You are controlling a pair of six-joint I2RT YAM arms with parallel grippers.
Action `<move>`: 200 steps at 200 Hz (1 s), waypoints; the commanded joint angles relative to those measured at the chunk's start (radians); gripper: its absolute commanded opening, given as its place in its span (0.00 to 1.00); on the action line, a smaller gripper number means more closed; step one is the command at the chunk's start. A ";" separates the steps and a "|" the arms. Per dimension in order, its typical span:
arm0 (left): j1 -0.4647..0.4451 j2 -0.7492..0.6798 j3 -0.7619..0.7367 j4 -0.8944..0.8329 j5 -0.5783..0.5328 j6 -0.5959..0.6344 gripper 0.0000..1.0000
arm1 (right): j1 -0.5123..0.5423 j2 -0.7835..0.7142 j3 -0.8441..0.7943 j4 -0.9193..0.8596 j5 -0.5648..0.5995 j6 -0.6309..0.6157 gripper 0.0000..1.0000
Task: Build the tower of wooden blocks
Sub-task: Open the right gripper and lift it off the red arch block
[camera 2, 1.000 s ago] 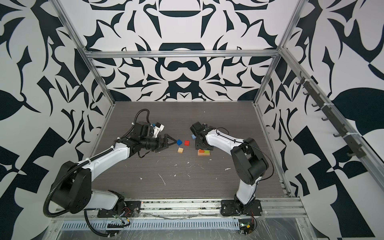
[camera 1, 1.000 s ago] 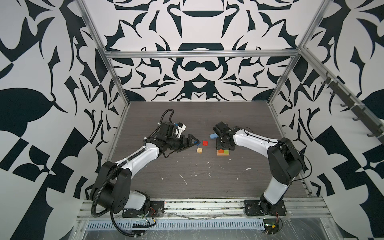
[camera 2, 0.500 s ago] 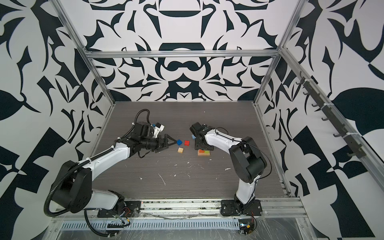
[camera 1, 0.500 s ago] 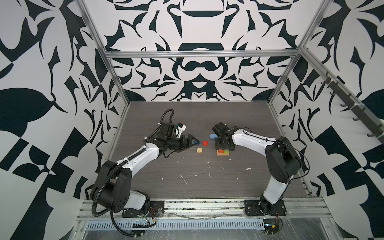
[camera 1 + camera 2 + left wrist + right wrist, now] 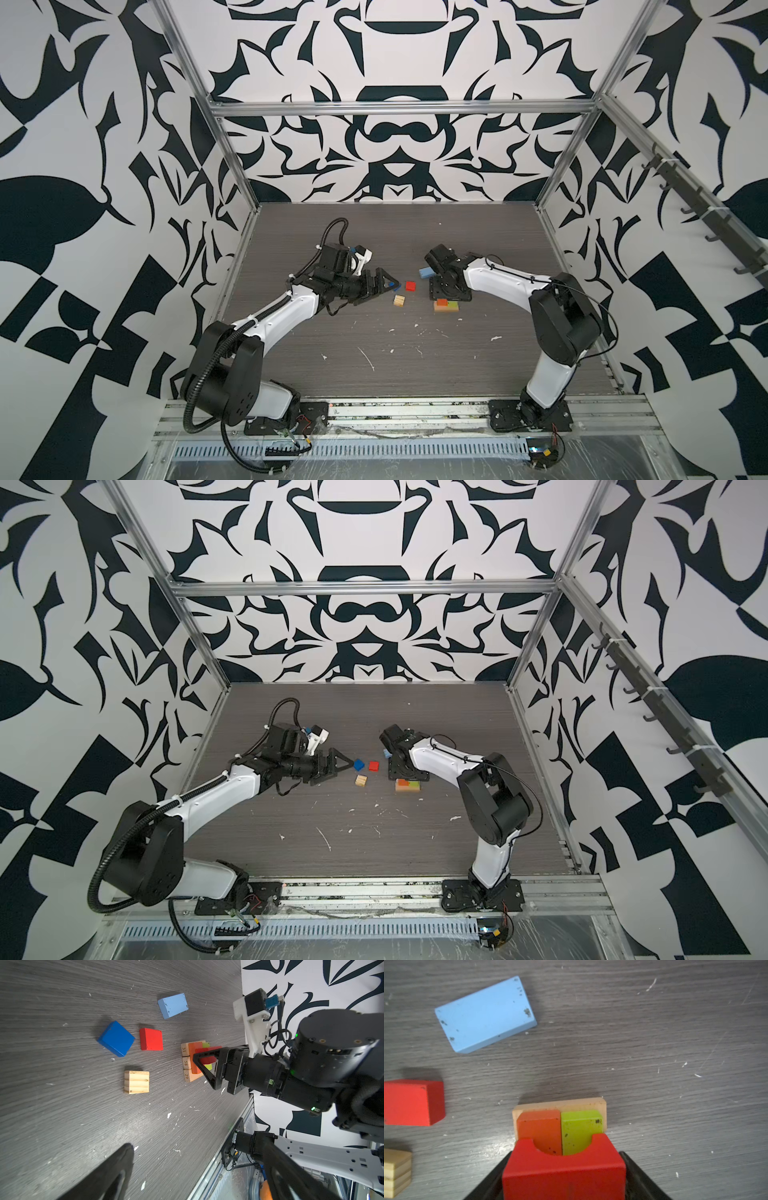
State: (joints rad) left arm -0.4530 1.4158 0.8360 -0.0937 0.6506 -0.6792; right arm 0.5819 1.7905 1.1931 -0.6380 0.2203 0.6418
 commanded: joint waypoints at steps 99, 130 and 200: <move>-0.004 0.006 0.025 -0.011 -0.011 0.020 0.99 | -0.001 -0.117 0.099 -0.054 0.038 -0.115 0.96; -0.004 0.002 0.022 -0.011 -0.013 0.018 0.99 | -0.001 -0.104 0.166 -0.048 0.044 -0.195 0.96; -0.004 -0.031 0.005 -0.026 -0.024 0.018 1.00 | -0.004 0.120 0.425 -0.113 -0.017 -0.366 0.94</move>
State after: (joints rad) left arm -0.4541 1.4132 0.8360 -0.0963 0.6353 -0.6731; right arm 0.5819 1.8423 1.5284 -0.6956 0.2268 0.3588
